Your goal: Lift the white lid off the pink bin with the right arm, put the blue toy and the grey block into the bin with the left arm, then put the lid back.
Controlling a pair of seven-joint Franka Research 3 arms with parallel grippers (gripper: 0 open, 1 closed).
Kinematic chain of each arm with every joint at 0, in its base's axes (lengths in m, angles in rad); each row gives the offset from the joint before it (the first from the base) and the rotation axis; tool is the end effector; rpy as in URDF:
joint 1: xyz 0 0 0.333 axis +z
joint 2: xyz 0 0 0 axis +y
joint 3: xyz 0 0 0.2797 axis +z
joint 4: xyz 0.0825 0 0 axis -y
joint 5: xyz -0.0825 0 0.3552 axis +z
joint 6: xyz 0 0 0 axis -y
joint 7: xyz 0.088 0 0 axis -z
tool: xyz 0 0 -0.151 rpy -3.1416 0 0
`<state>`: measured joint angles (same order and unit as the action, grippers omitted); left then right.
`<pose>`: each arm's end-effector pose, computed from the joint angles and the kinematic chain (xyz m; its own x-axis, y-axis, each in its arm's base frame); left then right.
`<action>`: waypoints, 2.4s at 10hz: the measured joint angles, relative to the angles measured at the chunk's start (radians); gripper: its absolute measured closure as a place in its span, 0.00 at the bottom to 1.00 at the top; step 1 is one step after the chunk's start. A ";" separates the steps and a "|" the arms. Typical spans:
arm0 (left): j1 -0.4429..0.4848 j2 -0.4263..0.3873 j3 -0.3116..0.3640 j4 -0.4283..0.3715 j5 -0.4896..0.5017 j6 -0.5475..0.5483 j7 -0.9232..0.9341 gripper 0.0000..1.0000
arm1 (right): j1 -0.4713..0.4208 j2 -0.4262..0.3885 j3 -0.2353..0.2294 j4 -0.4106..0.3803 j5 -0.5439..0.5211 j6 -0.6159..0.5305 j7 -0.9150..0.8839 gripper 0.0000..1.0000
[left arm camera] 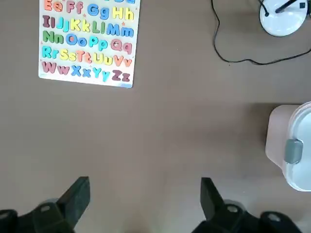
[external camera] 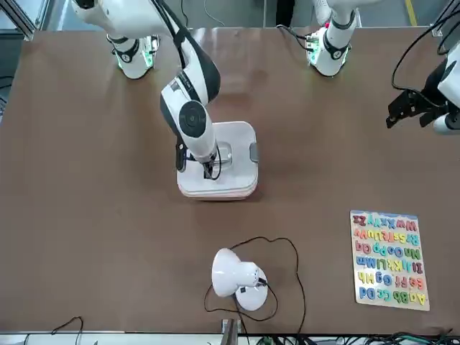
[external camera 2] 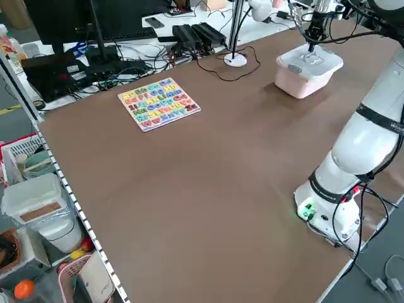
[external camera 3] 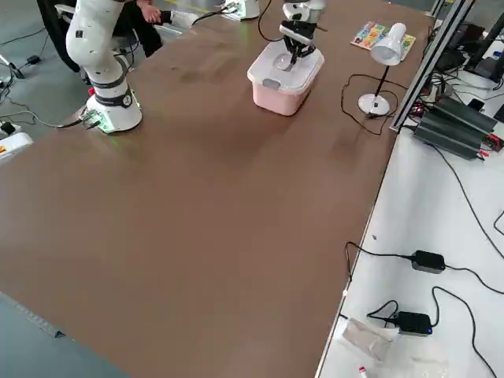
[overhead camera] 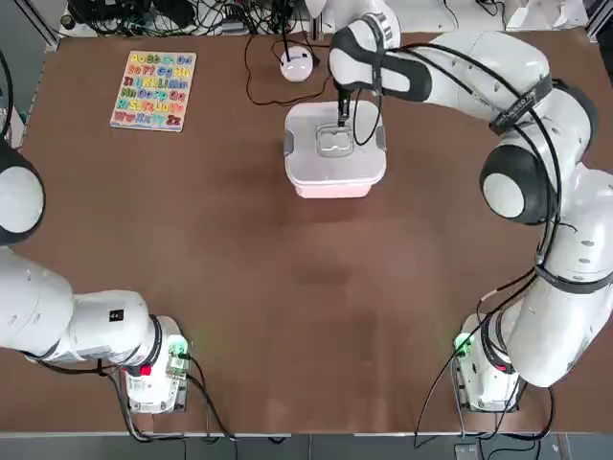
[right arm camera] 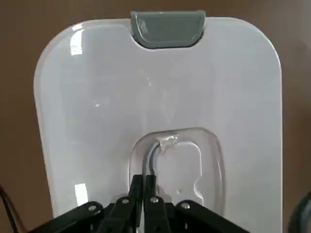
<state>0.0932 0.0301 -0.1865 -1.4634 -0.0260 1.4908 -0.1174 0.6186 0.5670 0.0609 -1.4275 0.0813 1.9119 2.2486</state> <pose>0.5236 -0.0517 0.5689 0.9997 0.0220 -0.0058 0.0222 -0.9993 0.0310 0.5054 0.4136 0.2973 -0.0388 -0.9988 -0.0307 -0.9907 0.0345 0.1319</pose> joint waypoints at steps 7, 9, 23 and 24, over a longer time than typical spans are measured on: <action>0.000 0.000 0.000 0.000 0.000 0.000 0.000 0.00 | 0.008 0.008 -0.001 0.015 -0.021 0.000 0.000 0.95; 0.000 0.000 0.000 0.000 0.000 0.000 0.000 0.00 | 0.008 0.008 -0.001 0.015 -0.023 -0.002 0.000 0.95; 0.003 0.012 0.000 0.000 0.000 -0.007 0.000 0.00 | 0.004 0.013 -0.002 0.019 -0.025 -0.002 0.056 0.38; 0.004 0.016 0.001 0.000 0.000 -0.017 0.000 0.00 | 0.004 0.013 -0.002 0.020 -0.026 -0.005 0.051 0.22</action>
<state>0.0973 0.0464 -0.1858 -1.4637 -0.0260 1.4736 -0.1171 0.6226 0.5803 0.0589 -1.4079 0.0554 1.9065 2.3000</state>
